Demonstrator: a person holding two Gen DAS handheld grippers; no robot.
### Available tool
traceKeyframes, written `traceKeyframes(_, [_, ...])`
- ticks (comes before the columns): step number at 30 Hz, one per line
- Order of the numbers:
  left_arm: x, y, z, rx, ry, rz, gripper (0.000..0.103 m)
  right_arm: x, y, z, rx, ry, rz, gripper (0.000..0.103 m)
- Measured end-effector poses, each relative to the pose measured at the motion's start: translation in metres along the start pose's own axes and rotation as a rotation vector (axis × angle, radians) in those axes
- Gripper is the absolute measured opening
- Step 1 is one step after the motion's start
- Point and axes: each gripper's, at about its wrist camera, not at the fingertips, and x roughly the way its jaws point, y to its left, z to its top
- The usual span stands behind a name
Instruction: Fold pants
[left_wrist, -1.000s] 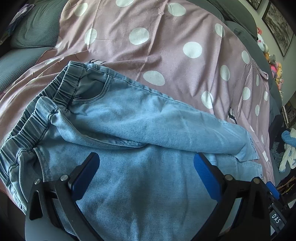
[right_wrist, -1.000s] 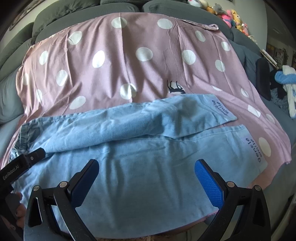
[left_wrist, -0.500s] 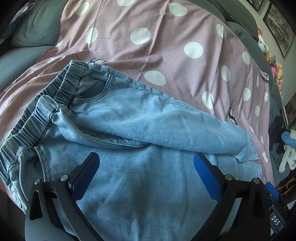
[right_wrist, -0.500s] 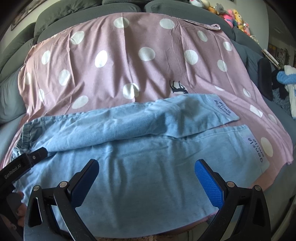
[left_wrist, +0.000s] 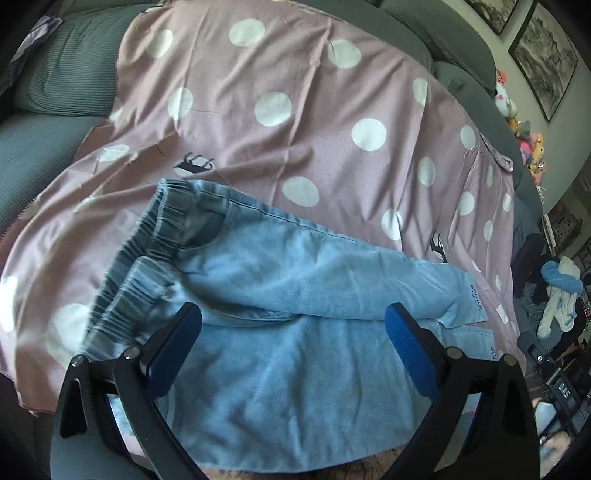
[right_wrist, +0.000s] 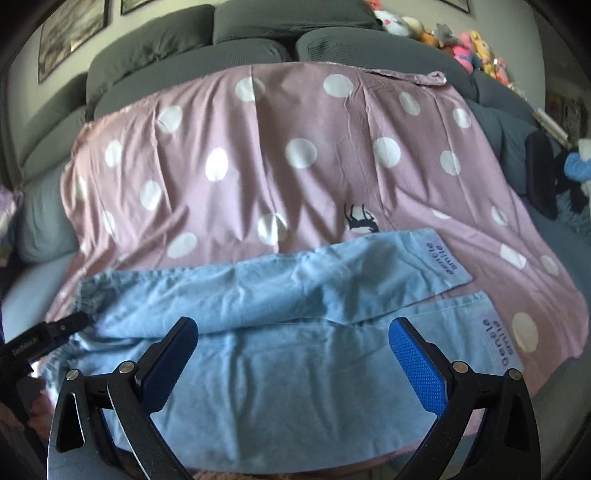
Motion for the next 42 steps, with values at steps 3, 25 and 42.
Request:
traceKeyframes(3, [-0.015, 0.021, -0.002, 0.005, -0.008, 0.073, 0.099, 0.001, -0.016, -0.008, 0.046, 0.016, 0.017, 0.102])
traceKeyframes(25, [0.005, 0.115, -0.033, -0.249, 0.145, 0.070, 0.078, -0.034, -0.199, -0.037, 0.481, 0.054, -0.241, 0.082])
traceKeyframes(42, [0.015, 0.126, -0.046, -0.351, 0.200, -0.001, 0.031, 0.020, -0.260, -0.074, 0.619, 0.231, -0.249, 0.057])
